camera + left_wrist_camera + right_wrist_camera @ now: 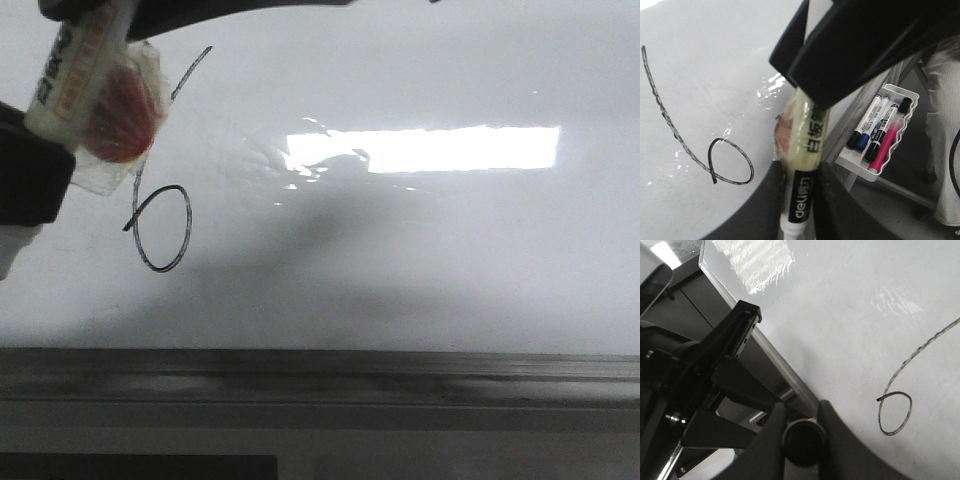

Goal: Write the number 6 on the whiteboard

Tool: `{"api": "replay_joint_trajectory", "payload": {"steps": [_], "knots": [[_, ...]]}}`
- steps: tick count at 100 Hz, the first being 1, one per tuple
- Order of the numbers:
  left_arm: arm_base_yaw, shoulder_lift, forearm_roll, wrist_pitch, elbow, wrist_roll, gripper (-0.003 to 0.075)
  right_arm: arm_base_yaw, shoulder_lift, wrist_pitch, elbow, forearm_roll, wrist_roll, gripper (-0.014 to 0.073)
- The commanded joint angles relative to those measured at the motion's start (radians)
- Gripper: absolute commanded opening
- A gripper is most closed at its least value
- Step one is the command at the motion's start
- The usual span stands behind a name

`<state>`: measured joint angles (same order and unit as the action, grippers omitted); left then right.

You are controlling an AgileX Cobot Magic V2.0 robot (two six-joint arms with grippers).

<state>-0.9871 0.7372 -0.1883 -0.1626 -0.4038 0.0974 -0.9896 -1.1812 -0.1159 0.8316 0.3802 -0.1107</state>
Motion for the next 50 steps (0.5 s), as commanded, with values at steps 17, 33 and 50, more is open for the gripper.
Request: {"api": "replay_joint_trajectory", "payload": {"steps": [17, 33, 50], "knots": [[0.004, 0.002, 0.065, 0.029, -0.027, 0.032, -0.0019, 0.0, 0.027, 0.03, 0.029, 0.005, -0.013, 0.0072], [0.022, 0.002, 0.206, 0.008, -0.027, 0.062, -0.0019, 0.023, 0.027, 0.018, 0.027, 0.005, -0.013, 0.0443], [0.145, 0.002, 0.218, -0.051, -0.027, 0.272, -0.0019, 0.032, 0.027, -0.024, 0.027, 0.005, -0.013, 0.0489]]}}
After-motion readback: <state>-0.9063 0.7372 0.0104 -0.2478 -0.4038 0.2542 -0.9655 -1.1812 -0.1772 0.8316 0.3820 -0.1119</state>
